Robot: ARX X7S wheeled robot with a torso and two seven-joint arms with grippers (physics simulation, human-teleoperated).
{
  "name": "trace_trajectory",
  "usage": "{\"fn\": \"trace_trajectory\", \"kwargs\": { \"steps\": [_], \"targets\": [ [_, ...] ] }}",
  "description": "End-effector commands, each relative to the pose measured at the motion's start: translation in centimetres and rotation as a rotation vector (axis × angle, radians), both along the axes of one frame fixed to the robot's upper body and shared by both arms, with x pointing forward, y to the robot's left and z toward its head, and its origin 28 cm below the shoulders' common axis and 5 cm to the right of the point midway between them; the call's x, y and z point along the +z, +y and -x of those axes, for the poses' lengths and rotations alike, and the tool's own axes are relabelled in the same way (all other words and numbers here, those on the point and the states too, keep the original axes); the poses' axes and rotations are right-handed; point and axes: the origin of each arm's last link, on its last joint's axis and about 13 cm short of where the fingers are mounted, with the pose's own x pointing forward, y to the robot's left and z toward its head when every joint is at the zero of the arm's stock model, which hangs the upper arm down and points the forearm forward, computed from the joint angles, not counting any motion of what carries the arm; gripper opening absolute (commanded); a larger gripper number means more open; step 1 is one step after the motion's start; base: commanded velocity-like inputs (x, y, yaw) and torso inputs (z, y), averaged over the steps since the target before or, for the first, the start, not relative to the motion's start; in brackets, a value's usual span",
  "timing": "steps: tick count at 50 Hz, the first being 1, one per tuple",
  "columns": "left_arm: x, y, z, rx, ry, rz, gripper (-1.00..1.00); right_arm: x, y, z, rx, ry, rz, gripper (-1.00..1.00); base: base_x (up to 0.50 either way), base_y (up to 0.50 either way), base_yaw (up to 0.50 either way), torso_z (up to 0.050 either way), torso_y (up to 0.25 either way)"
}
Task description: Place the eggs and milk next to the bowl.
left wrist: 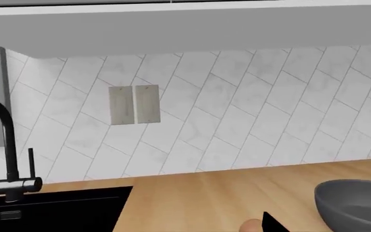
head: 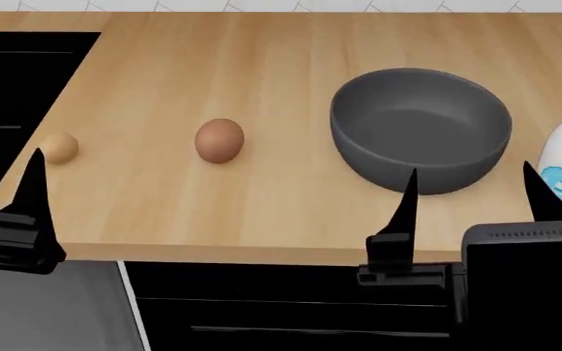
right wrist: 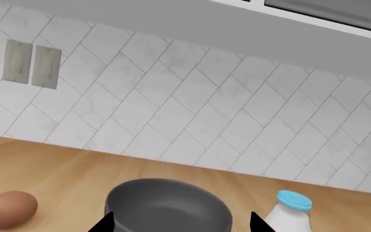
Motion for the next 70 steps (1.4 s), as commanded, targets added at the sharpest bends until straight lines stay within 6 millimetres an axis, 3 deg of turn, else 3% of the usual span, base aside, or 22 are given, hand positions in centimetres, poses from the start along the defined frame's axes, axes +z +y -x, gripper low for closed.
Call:
{"fn": "trace_trajectory", "kwargs": {
  "steps": [1, 42, 48, 59, 70],
  "targets": [
    [-0.2, 0.0, 0.0, 0.000, 0.002, 0.002, 1.00, 0.2, 0.0, 0.1, -0.006, -0.008, -0.006, 1.00, 0.00, 0.00, 0.00, 0.000, 0.000],
    [-0.2, 0.3, 0.2, -0.001, 0.005, 0.018, 1.00, 0.4, 0.4, 0.0, 0.008, -0.006, 0.001, 1.00, 0.40, -0.04, 0.00, 0.000, 0.000],
    [-0.2, 0.3, 0.3, -0.004, 0.017, 0.020, 1.00, 0.5, 0.5, 0.1, 0.012, -0.010, 0.000, 1.00, 0.00, 0.00, 0.00, 0.000, 0.003],
    [0.3, 1.0, 0.6, -0.060, 0.197, -0.017, 1.00, 0.3, 0.5, 0.1, 0.020, -0.003, -0.006, 1.00, 0.00, 0.00, 0.00, 0.000, 0.000],
    [1.3, 1.5, 1.4, -0.279, 0.372, -0.137, 1.00, 0.2, 0.5, 0.3, 0.023, -0.006, -0.012, 1.00, 0.00, 0.00, 0.00, 0.000, 0.000]
  ]
}}
